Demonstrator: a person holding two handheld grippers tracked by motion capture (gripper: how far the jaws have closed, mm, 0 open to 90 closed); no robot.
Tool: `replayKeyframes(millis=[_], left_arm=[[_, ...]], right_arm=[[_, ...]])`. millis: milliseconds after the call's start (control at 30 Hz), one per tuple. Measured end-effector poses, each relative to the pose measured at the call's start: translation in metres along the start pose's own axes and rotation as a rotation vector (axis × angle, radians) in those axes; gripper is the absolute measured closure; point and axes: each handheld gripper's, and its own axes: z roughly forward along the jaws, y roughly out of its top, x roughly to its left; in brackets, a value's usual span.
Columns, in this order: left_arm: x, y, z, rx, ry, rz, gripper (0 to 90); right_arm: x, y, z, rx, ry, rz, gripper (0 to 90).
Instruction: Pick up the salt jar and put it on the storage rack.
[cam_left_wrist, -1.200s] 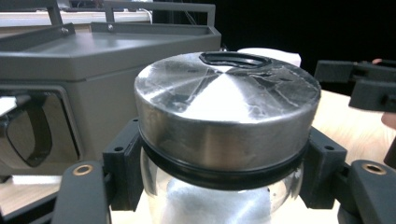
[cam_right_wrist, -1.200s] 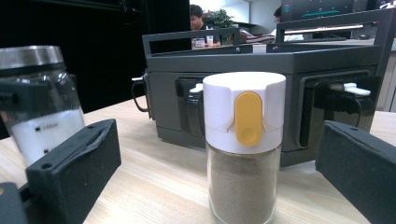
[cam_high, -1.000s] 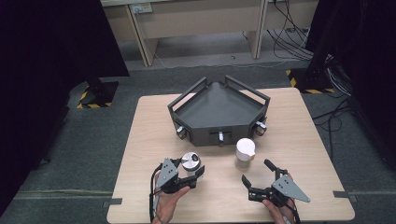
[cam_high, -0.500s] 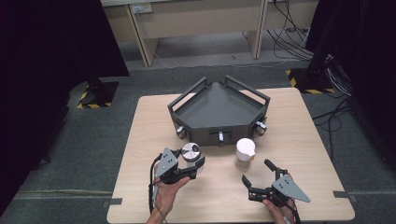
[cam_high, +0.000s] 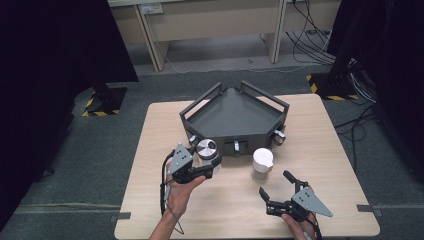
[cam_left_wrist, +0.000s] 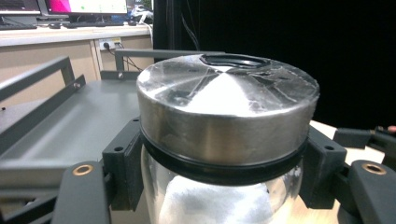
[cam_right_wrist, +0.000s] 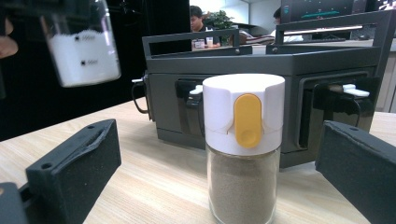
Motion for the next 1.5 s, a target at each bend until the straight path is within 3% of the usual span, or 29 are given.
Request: replayKeyframes(millis=[100,433,700,1000,1500], left_arm=[[0.0,0.011,0.009,0.001,0.006,0.017,30.5],[0.004,0.037,0.039,0.005,0.02,0.011,30.5],[0.009,0.055,0.065,0.003,0.075,0.006,30.5],[0.017,0.057,0.083,0.006,0.13,-0.004,30.5],[0.029,0.043,0.107,0.013,0.218,-0.015,30.5]], right_arm=[[0.0,0.0,0.0,0.0,0.001,0.0,0.3],[-0.002,0.001,-0.001,0.0,-0.001,0.003,0.3],[-0.004,0.002,-0.003,-0.007,-0.006,0.01,0.3],[-0.005,0.003,-0.004,-0.011,-0.007,0.01,0.3],[-0.006,0.003,-0.004,-0.016,-0.011,0.012,0.3]])
